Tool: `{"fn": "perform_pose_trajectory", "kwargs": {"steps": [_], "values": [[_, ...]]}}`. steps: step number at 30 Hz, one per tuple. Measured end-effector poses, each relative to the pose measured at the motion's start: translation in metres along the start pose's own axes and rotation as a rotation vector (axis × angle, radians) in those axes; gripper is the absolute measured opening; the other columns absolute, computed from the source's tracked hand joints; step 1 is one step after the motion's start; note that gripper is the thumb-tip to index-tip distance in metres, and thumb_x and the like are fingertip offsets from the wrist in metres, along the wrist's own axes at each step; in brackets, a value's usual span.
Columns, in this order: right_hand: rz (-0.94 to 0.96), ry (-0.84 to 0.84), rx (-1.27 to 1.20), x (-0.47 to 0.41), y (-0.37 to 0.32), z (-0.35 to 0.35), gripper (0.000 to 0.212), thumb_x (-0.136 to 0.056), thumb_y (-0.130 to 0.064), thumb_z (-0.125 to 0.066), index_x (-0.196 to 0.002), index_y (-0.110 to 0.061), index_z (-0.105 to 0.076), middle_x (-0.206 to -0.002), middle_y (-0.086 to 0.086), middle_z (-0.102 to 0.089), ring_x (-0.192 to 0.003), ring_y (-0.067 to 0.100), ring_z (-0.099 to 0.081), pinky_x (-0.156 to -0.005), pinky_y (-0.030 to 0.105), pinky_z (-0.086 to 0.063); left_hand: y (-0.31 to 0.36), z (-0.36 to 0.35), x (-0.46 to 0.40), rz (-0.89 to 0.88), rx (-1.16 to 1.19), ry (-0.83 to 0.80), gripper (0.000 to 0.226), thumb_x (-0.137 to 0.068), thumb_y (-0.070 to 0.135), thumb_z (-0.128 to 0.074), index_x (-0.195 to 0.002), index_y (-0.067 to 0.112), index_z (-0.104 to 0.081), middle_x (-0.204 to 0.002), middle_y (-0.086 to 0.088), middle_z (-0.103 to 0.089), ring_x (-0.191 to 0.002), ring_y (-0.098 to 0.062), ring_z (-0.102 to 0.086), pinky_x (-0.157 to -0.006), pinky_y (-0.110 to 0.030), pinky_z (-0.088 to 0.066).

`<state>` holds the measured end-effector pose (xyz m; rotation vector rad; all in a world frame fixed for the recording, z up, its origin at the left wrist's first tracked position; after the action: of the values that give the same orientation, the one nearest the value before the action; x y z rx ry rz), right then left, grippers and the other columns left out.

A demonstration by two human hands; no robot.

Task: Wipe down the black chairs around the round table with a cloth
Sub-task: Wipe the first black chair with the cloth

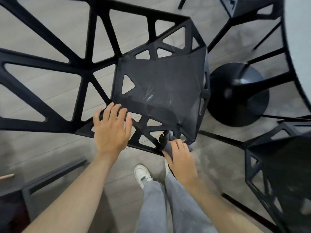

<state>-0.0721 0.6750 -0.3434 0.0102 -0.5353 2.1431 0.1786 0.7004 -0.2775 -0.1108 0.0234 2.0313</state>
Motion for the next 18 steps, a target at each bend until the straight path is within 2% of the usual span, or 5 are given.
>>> {"fn": "perform_pose_trajectory", "kwargs": {"steps": [4,10,13,15,18], "values": [[0.175,-0.012,0.157,-0.05,0.026,0.002,0.031,-0.086,-0.029,-0.077,-0.108,-0.015,-0.06,-0.104,0.003,-0.057,-0.087,0.024,-0.058,-0.054,0.032,-0.054,0.0,0.001,-0.001,-0.005,0.0,-0.007,0.038,-0.111,0.035,-0.035,-0.118,0.015,-0.066,-0.134,-0.004,-0.065,-0.136,-0.026,-0.054,-0.115,-0.05,-0.031],[-0.189,0.094,-0.003,-0.03,0.021,-0.001,0.026,-0.089,-0.027,-0.069,-0.108,-0.013,-0.058,-0.104,0.005,-0.056,-0.091,0.026,-0.056,-0.057,0.035,-0.054,-0.001,-0.001,0.001,-0.01,-0.017,0.012,0.036,-0.111,0.035,-0.036,-0.117,0.017,-0.066,-0.132,-0.002,-0.065,-0.131,-0.026,-0.057,-0.112,-0.049,-0.033],[-0.072,0.048,-0.016,-0.011,0.012,-0.002,0.032,-0.086,-0.027,-0.076,-0.108,-0.014,-0.056,-0.107,0.006,-0.058,-0.095,0.026,-0.059,-0.055,0.035,-0.055,-0.001,-0.003,0.001,0.0,-0.023,-0.012,0.037,-0.111,0.036,-0.034,-0.117,0.018,-0.065,-0.131,-0.001,-0.064,-0.13,-0.025,-0.056,-0.112,-0.048,-0.033],[0.059,0.037,0.086,-0.024,0.023,0.0,0.036,-0.081,-0.026,-0.081,-0.106,-0.014,-0.058,-0.101,0.004,-0.056,-0.087,0.024,-0.058,-0.045,0.03,-0.045,-0.002,-0.003,0.0,0.009,-0.024,-0.024,0.038,-0.112,0.037,-0.033,-0.117,0.018,-0.065,-0.131,0.0,-0.064,-0.129,-0.024,-0.056,-0.112,-0.048,-0.032],[-0.154,0.109,0.108,-0.056,0.044,0.005,0.03,-0.089,-0.026,-0.075,-0.106,-0.011,-0.055,-0.101,0.007,-0.051,-0.087,0.027,-0.056,-0.044,0.034,-0.047,-0.002,-0.003,0.0,0.011,-0.014,-0.013,0.038,-0.112,0.037,-0.033,-0.116,0.018,-0.065,-0.13,0.0,-0.065,-0.128,-0.024,-0.056,-0.111,-0.048,-0.033]]}}
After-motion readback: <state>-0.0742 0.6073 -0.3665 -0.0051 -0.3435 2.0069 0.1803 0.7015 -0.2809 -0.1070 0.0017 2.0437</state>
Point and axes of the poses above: each hand's wrist, its own x-axis away from the middle knuckle, its own z-axis out of the back of the hand, y = z × x, the point moved 6 cm from there along -x, towards the middle knuckle
